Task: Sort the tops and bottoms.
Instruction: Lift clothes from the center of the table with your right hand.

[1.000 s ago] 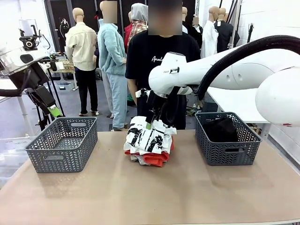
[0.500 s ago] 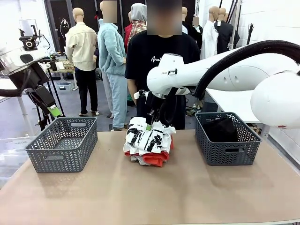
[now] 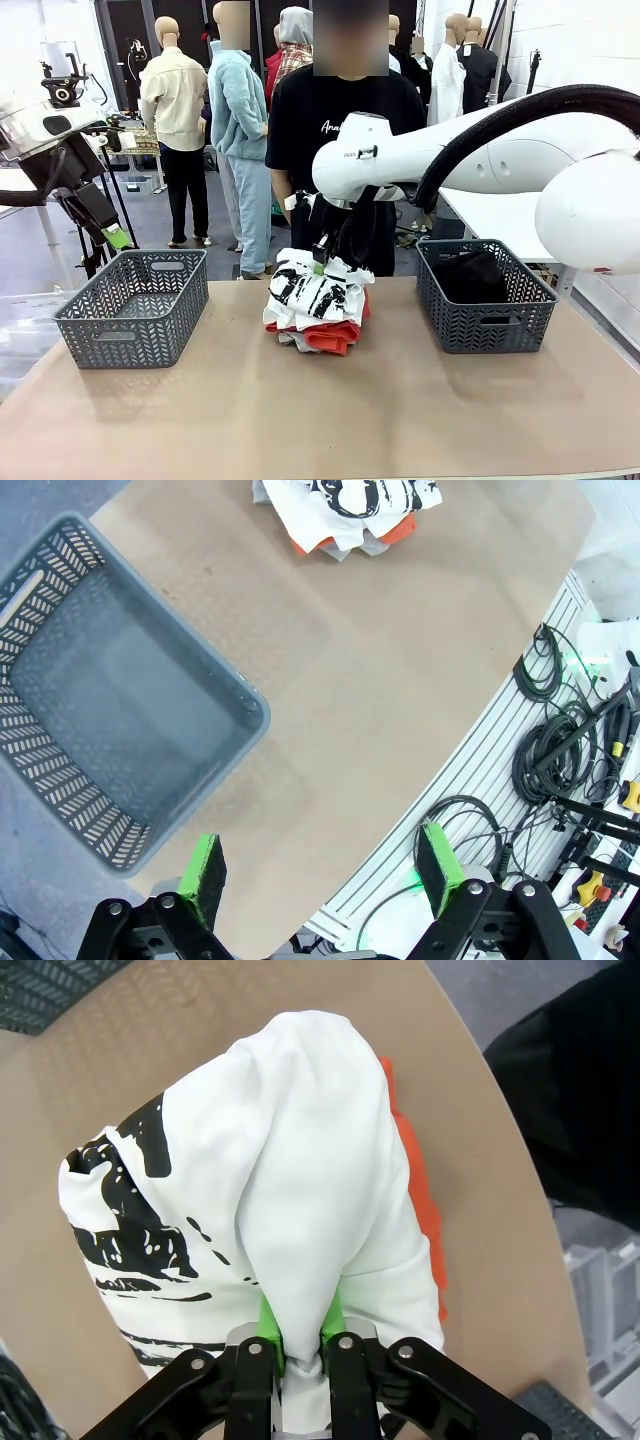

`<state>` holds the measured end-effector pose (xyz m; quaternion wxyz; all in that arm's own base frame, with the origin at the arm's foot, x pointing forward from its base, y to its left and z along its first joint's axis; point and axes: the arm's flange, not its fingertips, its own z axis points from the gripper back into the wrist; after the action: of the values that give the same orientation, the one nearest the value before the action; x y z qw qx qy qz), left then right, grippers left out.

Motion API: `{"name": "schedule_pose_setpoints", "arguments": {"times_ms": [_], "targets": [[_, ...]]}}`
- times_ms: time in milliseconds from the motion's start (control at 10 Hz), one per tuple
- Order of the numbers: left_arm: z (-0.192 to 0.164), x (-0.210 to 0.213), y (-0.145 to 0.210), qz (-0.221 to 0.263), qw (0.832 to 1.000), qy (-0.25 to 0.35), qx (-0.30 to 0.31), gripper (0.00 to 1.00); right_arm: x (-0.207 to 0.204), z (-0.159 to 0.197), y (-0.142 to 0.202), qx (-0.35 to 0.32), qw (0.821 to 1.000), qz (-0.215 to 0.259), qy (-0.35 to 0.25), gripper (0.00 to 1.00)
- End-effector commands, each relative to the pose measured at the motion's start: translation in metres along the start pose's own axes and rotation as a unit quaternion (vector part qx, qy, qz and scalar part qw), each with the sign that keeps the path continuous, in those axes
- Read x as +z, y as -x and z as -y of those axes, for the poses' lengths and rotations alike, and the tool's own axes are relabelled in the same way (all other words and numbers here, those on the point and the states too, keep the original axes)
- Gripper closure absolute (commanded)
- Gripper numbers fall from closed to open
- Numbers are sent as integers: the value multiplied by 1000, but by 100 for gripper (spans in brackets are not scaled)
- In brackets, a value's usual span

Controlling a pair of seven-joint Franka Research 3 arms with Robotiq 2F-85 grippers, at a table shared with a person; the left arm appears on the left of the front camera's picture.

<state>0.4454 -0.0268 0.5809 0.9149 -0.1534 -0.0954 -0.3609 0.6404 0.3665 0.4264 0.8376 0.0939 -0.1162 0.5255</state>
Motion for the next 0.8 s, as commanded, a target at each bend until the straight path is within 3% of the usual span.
{"name": "schedule_pose_setpoints", "arguments": {"times_ms": [0,300,400,700], "targets": [[0,2,0,1,1000,-1,2,0,2,-3,0,-12,1000,-11,5,100],[0,2,0,1,1000,-1,2,0,18,-19,4,-8,1000,4,5,100],[0,2,0,1,1000,-1,2,0,8,-3,-2,2,1000,3,3,100],[0,2,0,1,1000,-1,2,0,8,-3,-2,2,1000,3,3,100]]}}
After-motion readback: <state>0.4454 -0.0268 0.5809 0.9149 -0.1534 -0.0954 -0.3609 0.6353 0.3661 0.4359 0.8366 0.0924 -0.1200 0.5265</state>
